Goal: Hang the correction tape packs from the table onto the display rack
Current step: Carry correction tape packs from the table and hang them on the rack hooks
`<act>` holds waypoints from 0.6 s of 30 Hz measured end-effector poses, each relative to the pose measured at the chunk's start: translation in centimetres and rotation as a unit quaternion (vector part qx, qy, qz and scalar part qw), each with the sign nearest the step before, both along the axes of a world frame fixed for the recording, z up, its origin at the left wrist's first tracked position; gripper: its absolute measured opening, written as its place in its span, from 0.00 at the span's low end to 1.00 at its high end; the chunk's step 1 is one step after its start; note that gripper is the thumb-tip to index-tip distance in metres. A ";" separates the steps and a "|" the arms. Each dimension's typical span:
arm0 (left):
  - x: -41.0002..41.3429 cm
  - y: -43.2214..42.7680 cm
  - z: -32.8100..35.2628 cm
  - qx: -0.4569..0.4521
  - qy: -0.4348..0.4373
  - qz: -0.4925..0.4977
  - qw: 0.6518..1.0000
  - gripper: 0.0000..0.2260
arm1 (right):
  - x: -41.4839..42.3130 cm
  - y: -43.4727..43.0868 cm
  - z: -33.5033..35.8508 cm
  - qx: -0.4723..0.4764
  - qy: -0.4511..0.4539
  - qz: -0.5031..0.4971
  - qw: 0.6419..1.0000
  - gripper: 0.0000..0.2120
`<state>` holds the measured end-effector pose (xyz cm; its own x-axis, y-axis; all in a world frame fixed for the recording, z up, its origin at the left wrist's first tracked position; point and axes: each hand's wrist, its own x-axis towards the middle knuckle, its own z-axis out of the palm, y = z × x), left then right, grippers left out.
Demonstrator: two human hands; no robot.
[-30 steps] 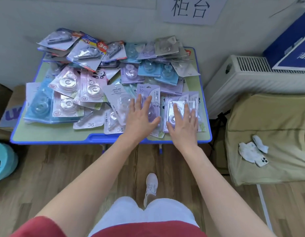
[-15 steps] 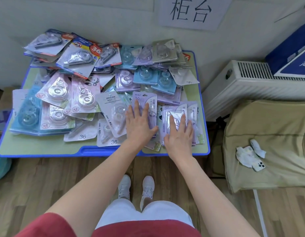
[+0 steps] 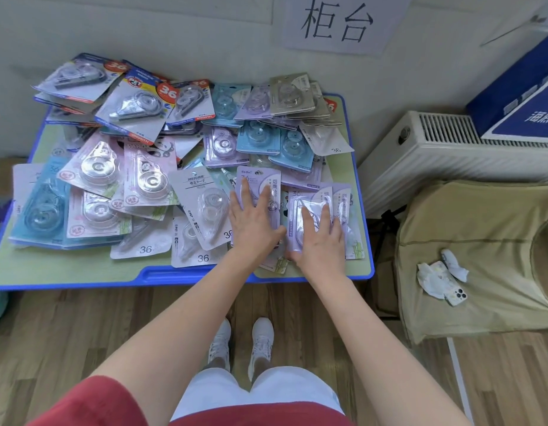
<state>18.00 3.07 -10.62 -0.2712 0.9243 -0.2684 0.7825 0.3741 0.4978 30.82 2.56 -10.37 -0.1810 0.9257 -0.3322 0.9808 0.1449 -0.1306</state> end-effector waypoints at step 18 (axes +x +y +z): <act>-0.6 -2.0 1.4 0.078 -0.053 0.006 0.996 0.35 | 0.7 -1.1 0.3 0.002 0.089 -0.035 0.995 0.45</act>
<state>17.36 1.04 -9.24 -0.2612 0.9536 -0.1499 0.7184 0.2958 0.6296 31.54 1.42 -10.09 -0.1714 0.9393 -0.2972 0.9498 0.0774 -0.3030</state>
